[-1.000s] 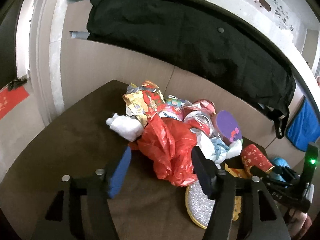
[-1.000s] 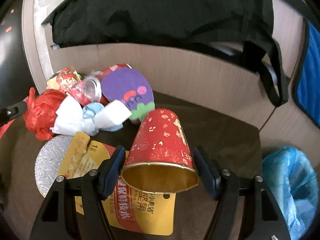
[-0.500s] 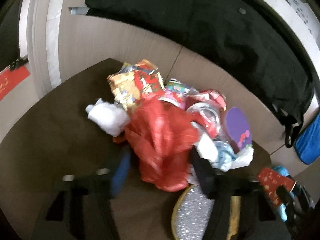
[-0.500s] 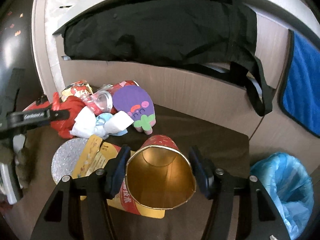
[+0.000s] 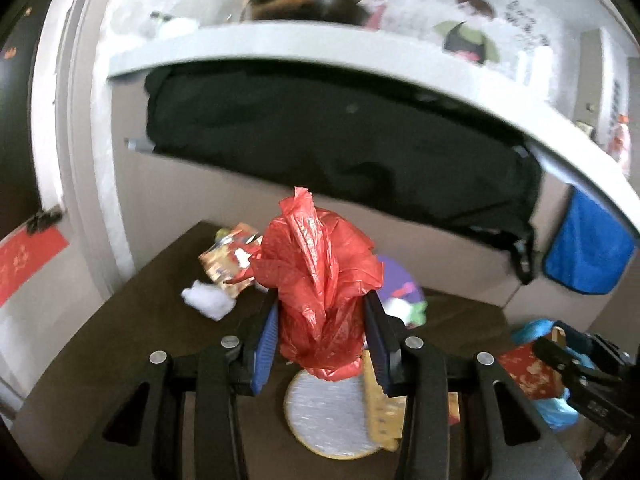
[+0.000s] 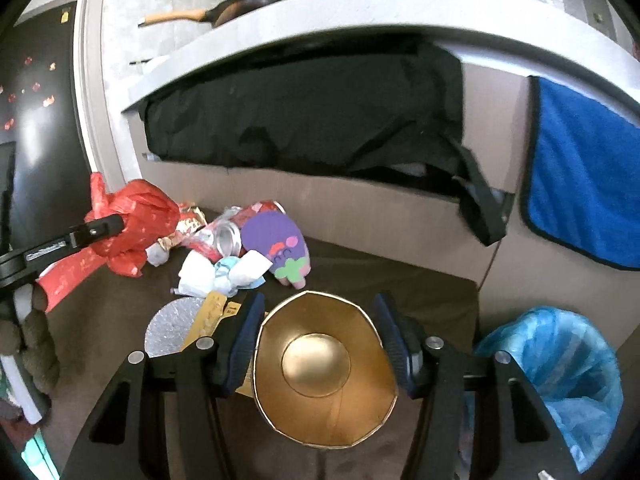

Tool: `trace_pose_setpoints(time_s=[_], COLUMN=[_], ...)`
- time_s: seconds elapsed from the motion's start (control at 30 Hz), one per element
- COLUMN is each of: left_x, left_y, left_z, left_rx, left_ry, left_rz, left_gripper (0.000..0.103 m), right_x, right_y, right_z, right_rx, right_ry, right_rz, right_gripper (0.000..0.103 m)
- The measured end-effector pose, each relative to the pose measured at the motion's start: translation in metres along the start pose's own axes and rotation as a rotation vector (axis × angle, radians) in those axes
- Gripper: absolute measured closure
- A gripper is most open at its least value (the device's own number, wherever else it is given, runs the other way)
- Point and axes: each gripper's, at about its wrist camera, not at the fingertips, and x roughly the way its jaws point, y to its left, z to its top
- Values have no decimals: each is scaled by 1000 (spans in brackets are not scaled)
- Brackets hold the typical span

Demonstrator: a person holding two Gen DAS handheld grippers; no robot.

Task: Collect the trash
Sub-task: 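Carry the red bag and red cup over the blue-lined bin and open both grippers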

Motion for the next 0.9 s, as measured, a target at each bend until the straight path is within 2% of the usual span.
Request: trace_pose_setpoints(time_s=[0.13, 0.47, 0.67, 0.9], left_x=[-18, -32, -36, -7], left_y=[-27, -79, -139, -224], left_z=[-3, -17, -10, -17], left_rx=[30, 102, 175, 253], left_ry=[-11, 1, -24, 22], left_rz=[-51, -126, -228, -351], left_gripper=[62, 62, 62, 62], right_x=[-17, -55, -96, -130], right_y=[-10, -33, -59, -128], right_z=[1, 9, 25, 23], right_rx=[20, 40, 21, 59], right_ry=[-16, -69, -144, -166], right_rz=[23, -10, -88, -223], right_gripper=[51, 51, 50, 50])
